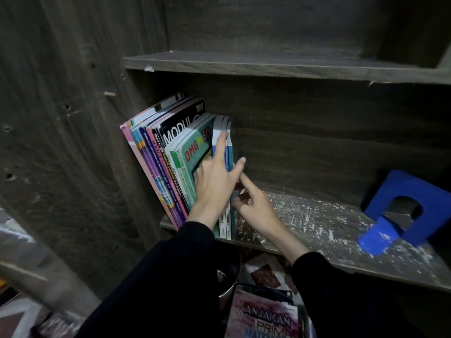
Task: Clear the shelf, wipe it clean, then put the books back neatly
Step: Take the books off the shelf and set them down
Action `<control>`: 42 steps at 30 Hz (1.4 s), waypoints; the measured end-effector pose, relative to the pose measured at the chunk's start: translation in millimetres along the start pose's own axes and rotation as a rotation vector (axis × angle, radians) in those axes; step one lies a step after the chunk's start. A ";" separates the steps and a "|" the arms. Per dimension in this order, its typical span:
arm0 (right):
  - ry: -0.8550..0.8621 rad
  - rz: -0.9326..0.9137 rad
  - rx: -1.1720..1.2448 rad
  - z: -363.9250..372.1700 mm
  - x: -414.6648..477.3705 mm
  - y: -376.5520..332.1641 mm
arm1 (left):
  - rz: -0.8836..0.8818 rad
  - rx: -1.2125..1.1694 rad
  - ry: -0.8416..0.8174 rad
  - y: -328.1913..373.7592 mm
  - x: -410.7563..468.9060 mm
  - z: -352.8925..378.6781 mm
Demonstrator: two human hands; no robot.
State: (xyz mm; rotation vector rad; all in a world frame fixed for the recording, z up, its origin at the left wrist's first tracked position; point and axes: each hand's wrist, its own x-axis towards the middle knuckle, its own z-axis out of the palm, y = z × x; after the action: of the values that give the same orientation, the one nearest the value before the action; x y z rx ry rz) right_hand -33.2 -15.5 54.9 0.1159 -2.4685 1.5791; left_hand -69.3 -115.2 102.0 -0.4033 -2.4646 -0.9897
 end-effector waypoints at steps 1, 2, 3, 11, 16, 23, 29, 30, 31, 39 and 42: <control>-0.007 0.011 0.014 0.5 -0.2 2.8 | -0.005 0.017 0.015 0.0 0.1 1.8; -0.016 0.016 0.026 1.1 -0.1 4.9 | -0.005 0.025 0.031 -0.2 0.0 2.8; -0.025 0.019 0.025 1.7 0.5 7.3 | -0.001 0.018 0.054 -1.2 0.4 4.3; -0.271 0.006 -0.126 -0.3 -12.6 18.4 | 0.064 -0.289 0.130 -14.8 -2.2 -5.3; -0.127 -0.033 -0.103 -14.1 -22.6 15.0 | 0.137 -0.472 0.102 3.4 -14.5 -44.4; 0.110 0.085 0.560 -60.5 -30.9 28.7 | -0.109 -0.935 -0.151 9.9 -43.1 -77.3; -0.088 0.432 0.599 -85.0 -119.8 85.4 | -0.520 -1.152 -0.358 -15.2 -105.9 -20.8; -0.132 0.509 0.667 -82.1 -137.6 97.1 | -0.578 -1.175 -0.396 -19.4 -118.9 -11.2; -0.169 0.575 0.716 -77.1 -154.8 105.8 | -0.629 -1.185 -0.427 -25.1 -131.1 -2.0; -0.200 0.849 0.907 -40.8 -231.7 165.9 | -0.879 -1.189 -0.564 -74.9 -197.7 49.1; -0.137 0.968 0.979 -29.2 -246.7 190.4 | -0.992 -1.185 -0.590 -89.8 -209.8 65.2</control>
State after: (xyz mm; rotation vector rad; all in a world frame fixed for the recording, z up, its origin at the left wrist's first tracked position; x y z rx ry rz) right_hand 177.5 80.2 -155.9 -0.9720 -1.5808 3.0900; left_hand 52.7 -152.8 -98.1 0.3293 -2.1549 -3.0969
